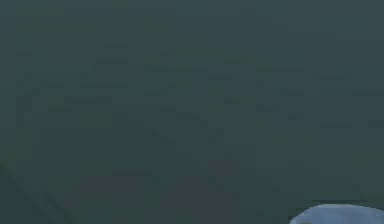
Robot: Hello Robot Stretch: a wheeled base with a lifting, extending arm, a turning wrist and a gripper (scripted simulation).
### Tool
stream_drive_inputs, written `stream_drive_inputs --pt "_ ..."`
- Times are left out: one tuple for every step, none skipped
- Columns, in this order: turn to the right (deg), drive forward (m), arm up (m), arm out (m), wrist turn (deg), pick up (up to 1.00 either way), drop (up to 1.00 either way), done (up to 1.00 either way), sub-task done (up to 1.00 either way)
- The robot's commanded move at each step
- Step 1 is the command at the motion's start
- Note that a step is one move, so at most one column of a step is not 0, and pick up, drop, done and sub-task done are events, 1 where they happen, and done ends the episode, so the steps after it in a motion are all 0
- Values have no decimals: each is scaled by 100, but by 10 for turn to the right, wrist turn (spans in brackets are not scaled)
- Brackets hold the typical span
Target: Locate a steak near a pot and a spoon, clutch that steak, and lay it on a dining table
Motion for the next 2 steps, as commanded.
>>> stream_drive_inputs --pt "0 0 0 0 0 0 100 0 0" --pt "0 0 0 -10 0 0 0 0 0"
